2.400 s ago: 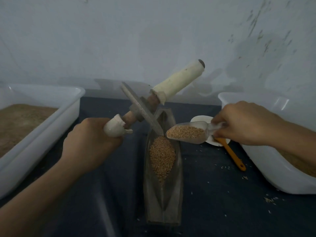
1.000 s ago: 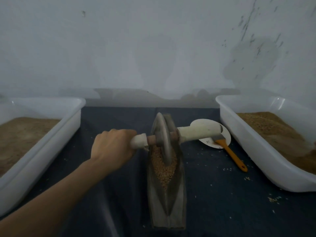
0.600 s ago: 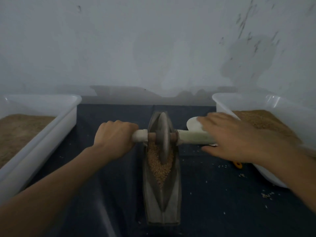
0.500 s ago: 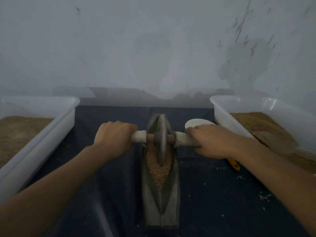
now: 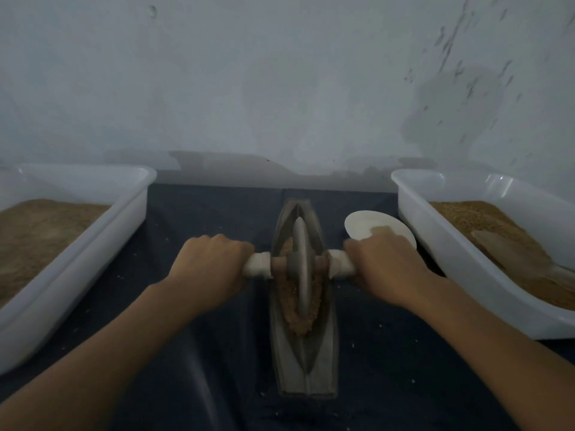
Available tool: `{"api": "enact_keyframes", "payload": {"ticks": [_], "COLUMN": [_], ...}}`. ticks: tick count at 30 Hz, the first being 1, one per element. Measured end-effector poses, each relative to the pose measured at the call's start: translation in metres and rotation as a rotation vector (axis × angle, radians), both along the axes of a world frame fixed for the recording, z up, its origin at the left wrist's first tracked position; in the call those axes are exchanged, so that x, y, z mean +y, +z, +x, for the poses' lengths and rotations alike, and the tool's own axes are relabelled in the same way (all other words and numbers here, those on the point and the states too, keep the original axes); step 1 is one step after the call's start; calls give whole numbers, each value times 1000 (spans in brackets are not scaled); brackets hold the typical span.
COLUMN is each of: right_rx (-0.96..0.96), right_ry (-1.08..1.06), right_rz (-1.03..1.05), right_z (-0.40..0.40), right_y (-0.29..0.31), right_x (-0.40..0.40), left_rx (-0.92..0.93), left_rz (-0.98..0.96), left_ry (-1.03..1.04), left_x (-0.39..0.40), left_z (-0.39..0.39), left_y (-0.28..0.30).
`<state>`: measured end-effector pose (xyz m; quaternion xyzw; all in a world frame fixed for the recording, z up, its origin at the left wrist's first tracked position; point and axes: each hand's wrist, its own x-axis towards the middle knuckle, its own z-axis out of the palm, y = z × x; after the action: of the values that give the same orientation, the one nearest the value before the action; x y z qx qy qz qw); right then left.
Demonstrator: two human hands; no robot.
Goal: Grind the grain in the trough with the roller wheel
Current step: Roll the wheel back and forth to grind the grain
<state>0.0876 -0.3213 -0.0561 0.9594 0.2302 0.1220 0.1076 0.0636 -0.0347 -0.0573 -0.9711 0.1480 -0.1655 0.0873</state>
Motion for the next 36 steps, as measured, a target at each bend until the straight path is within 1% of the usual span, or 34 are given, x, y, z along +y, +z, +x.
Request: {"api": "enact_keyframes", "payload": {"ticks": [4,7,11,15,18,21,23,24,26,27,30,33,36], "right_rx": [2,-19,-5,-124,-134,-101,-70,-91,-142,-115,28,-29,-87], "right_ry": [9,-16,-79,-79,-117,-122,-60,-20,22,10,-106,-152,-128], "right_rz": [-11,-10,30,41,58,62,10,-19,11,8,-36,-35,-71], "right_z": [-40,-38,-2,38,46,22,-6,-22,-45,-50,-39,-9,23], "right_y": [10,14,1,-6,-4,-2,1,3,13,17,16,15,18], "right_x": [0,5,8,8,11,10,8,7,9,11,18,26,31], "left_rx": [-106,-163,-111,-92,-65,-83,-68,-77,-118,-124,-98,-70,-55], "left_rz": [33,66,72,3,-4,45,48,40,39,40,86,24,-40], "left_ry": [-88,-149,-70,3,45,30,-9,-50,-165,-190,-124,13,72], "left_x": [4,2,-5,-13,-19,-16,-8,-4,2,5,1,-7,-13], "left_z": [-27,-23,6,44,58,37,12,-2,-22,-26,-15,18,46], "left_y": [0,-1,-3,-1,5,8,4,2,0,0,-1,-7,-6]}}
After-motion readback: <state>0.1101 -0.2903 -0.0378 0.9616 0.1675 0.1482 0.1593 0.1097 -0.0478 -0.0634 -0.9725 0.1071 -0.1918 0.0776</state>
